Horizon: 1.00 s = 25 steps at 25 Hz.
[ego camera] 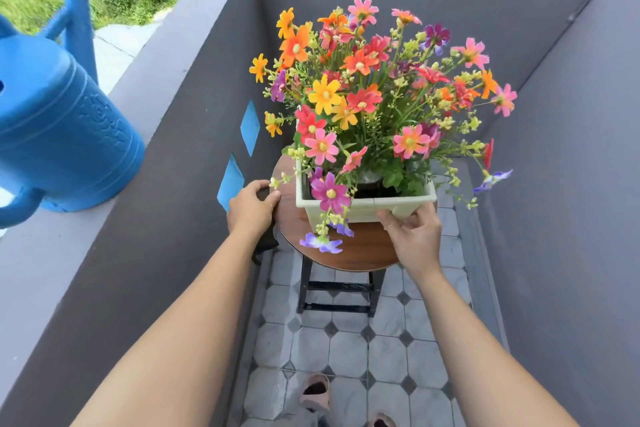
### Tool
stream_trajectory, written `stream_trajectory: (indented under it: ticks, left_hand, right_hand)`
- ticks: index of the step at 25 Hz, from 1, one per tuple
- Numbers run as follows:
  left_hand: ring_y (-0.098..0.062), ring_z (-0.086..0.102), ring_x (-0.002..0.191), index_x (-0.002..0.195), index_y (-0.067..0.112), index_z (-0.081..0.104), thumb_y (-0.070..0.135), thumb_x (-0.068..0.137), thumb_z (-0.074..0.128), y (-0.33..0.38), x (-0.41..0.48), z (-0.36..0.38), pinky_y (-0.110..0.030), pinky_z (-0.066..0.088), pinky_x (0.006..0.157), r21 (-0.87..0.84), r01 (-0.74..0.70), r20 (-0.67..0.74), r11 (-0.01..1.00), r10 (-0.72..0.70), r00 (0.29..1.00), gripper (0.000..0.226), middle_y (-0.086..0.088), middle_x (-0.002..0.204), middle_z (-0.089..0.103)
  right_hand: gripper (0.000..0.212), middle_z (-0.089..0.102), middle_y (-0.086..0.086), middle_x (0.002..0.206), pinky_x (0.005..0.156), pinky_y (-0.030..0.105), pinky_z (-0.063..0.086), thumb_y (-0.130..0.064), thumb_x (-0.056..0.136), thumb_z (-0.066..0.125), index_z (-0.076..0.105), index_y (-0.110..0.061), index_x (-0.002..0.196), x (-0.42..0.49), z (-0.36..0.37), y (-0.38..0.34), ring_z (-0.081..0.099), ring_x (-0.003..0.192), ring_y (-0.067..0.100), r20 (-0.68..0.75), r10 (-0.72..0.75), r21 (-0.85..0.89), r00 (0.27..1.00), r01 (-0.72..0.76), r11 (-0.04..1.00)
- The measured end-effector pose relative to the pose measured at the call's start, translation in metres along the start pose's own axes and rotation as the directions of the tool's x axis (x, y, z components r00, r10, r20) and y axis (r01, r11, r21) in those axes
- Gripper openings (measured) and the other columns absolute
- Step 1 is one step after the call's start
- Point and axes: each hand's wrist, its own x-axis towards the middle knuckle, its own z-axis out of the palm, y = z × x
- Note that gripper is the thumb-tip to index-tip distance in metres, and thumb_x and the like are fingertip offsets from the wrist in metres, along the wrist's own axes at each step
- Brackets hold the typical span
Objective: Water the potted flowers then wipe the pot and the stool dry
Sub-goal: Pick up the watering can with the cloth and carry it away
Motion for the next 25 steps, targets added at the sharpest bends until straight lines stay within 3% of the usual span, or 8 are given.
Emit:
stream_trajectory:
  ticks: [3, 6, 10, 13, 16, 19, 22, 25]
  left_hand:
    - [-0.025, 0.051, 0.116, 0.122, 0.029, 0.060, 0.037, 0.089, 0.053, -0.003, -0.001, 0.000, -0.034, 0.041, 0.086, -0.013, 0.002, -0.018, 1.000, -0.002, 1.000, 0.036, 0.000, 0.120, 0.065]
    - [-0.027, 0.047, 0.119, 0.123, 0.030, 0.060, 0.032, 0.091, 0.050, -0.005, -0.012, -0.004, -0.032, 0.036, 0.086, -0.036, 0.023, -0.042, 0.999, -0.024, 0.999, 0.033, -0.001, 0.122, 0.063]
    - [-0.028, 0.046, 0.121, 0.122, 0.030, 0.060, 0.028, 0.093, 0.050, -0.003, -0.043, -0.028, -0.034, 0.037, 0.093, -0.065, 0.009, -0.053, 0.998, -0.012, 0.999, 0.031, -0.003, 0.127, 0.061]
    - [-0.027, 0.045, 0.123, 0.123, 0.029, 0.061, 0.025, 0.092, 0.053, 0.007, -0.076, -0.059, -0.032, 0.033, 0.099, -0.103, -0.026, -0.014, 0.994, 0.025, 1.000, 0.031, -0.001, 0.130, 0.060]
    - [-0.022, 0.049, 0.119, 0.125, 0.029, 0.058, 0.024, 0.091, 0.058, 0.016, -0.110, -0.090, -0.029, 0.035, 0.099, -0.150, -0.038, 0.055, 0.988, 0.047, 0.997, 0.035, 0.000, 0.128, 0.059]
    - [-0.021, 0.058, 0.109, 0.123, 0.034, 0.047, 0.033, 0.086, 0.064, 0.016, -0.143, -0.133, -0.037, 0.044, 0.099, -0.290, 0.025, 0.160, 0.957, 0.023, 0.987, 0.041, -0.003, 0.122, 0.060]
    - [-0.025, 0.064, 0.102, 0.111, 0.027, 0.043, 0.037, 0.081, 0.068, 0.023, -0.172, -0.176, -0.047, 0.051, 0.093, -0.437, 0.078, 0.214, 0.896, 0.019, 0.977, 0.040, -0.008, 0.114, 0.063]
    - [-0.020, 0.064, 0.094, 0.110, 0.014, 0.045, 0.023, 0.088, 0.065, 0.038, -0.199, -0.220, -0.035, 0.054, 0.085, -0.546, 0.031, 0.144, 0.837, 0.057, 0.988, 0.031, -0.011, 0.109, 0.062]
  right_hand:
    - [0.030, 0.060, 0.019, 0.108, 0.070, 0.012, 0.052, -0.055, 0.064, 0.077, 0.062, -0.039, 0.084, -0.002, 0.001, 0.000, 0.063, 0.082, -0.005, 0.018, 0.021, 0.022, 1.000, -0.021, 1.000]
    - [0.030, 0.056, 0.019, 0.113, 0.084, 0.023, 0.054, -0.046, 0.070, 0.079, 0.062, -0.039, 0.094, -0.010, 0.001, -0.003, 0.063, 0.093, 0.006, 0.036, 0.080, 0.042, 0.996, -0.081, 0.996]
    - [0.065, 0.046, 0.004, 0.112, 0.093, 0.020, 0.046, -0.030, 0.078, 0.076, 0.045, -0.017, 0.134, -0.041, 0.004, -0.014, 0.055, 0.100, 0.007, -0.057, 0.260, -0.052, 0.964, -0.263, 0.963]
    - [0.039, 0.050, 0.007, 0.102, 0.084, 0.026, 0.049, -0.022, 0.082, 0.073, 0.048, -0.019, 0.112, -0.079, 0.011, -0.037, 0.056, 0.095, 0.023, -0.043, 0.334, -0.122, 0.942, -0.337, 0.934]
    - [0.018, 0.056, 0.001, 0.094, 0.074, 0.023, 0.043, -0.021, 0.089, 0.062, 0.051, -0.022, 0.103, -0.113, 0.028, -0.062, 0.057, 0.091, 0.020, 0.265, 0.487, -0.301, 0.832, -0.409, 0.862]
    - [0.016, 0.060, -0.004, 0.099, 0.087, 0.028, 0.044, -0.032, 0.098, 0.045, 0.054, -0.025, 0.108, -0.130, 0.052, -0.094, 0.057, 0.096, 0.015, 0.538, 0.551, -0.367, 0.638, -0.411, 0.834]
    - [0.028, 0.060, -0.002, 0.095, 0.092, 0.032, 0.045, -0.036, 0.102, 0.033, 0.055, -0.020, 0.108, -0.123, 0.079, -0.139, 0.057, 0.084, 0.011, 0.593, 0.561, -0.167, 0.577, -0.594, 0.787]
    - [0.033, 0.069, 0.003, 0.105, 0.095, 0.031, 0.048, -0.036, 0.103, 0.033, 0.060, -0.018, 0.109, -0.113, 0.100, -0.193, 0.064, 0.096, 0.014, 0.749, 0.396, 0.135, 0.531, -0.707, 0.694]
